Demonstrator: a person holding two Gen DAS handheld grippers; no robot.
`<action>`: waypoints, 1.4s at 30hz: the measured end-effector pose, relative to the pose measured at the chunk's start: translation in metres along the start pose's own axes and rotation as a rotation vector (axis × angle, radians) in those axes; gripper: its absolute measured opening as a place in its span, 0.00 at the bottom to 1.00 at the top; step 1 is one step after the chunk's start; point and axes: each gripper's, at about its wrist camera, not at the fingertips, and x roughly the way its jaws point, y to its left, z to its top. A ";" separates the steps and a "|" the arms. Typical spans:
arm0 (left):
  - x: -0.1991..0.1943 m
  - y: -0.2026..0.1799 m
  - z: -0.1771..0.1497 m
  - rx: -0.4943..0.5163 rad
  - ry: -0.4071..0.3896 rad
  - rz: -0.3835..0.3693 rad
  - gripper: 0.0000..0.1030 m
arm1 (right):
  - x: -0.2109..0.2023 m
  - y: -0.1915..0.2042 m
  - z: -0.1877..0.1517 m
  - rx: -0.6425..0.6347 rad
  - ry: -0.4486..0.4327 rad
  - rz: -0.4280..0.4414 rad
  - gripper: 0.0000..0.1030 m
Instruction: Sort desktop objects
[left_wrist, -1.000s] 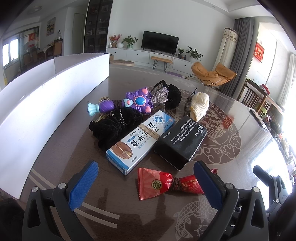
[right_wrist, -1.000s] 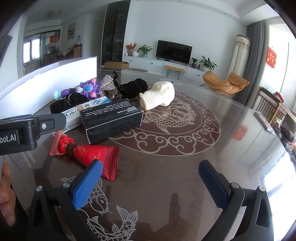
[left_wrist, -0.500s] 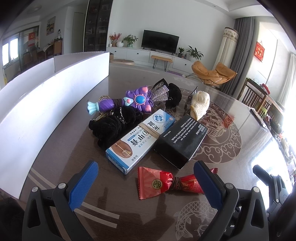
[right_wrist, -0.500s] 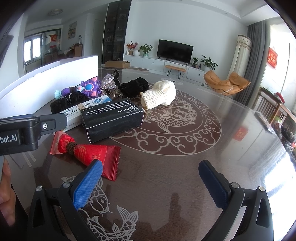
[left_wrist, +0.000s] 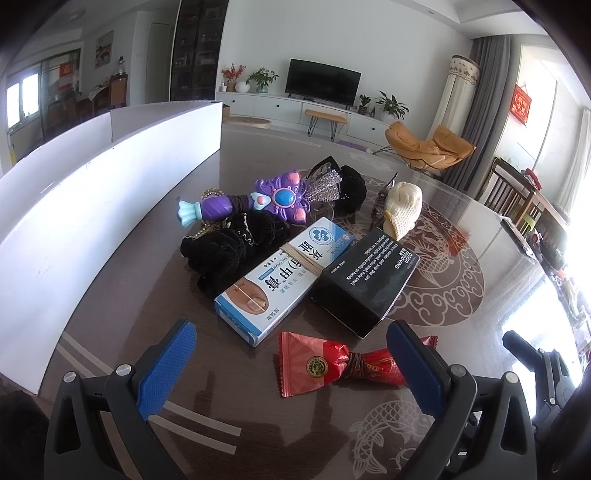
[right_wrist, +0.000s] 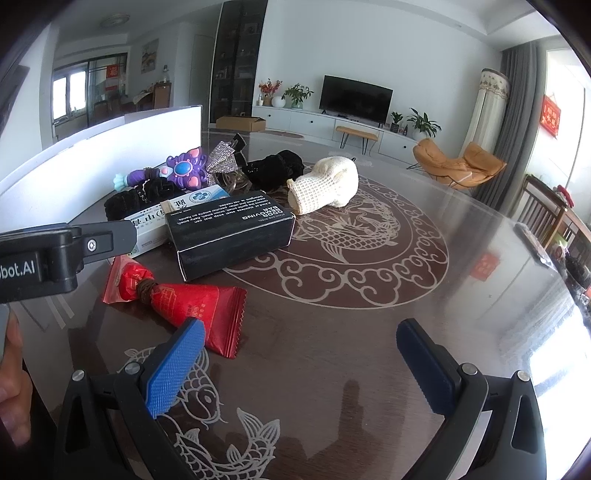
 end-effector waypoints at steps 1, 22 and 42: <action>0.000 0.000 0.000 0.000 0.001 0.001 1.00 | 0.000 0.000 0.000 0.000 0.001 0.001 1.00; 0.003 0.004 0.001 -0.020 0.019 0.007 1.00 | 0.003 0.002 0.003 -0.013 0.035 0.019 1.00; 0.010 0.004 0.002 -0.021 0.043 0.009 1.00 | 0.003 0.000 0.004 -0.011 0.026 0.012 1.00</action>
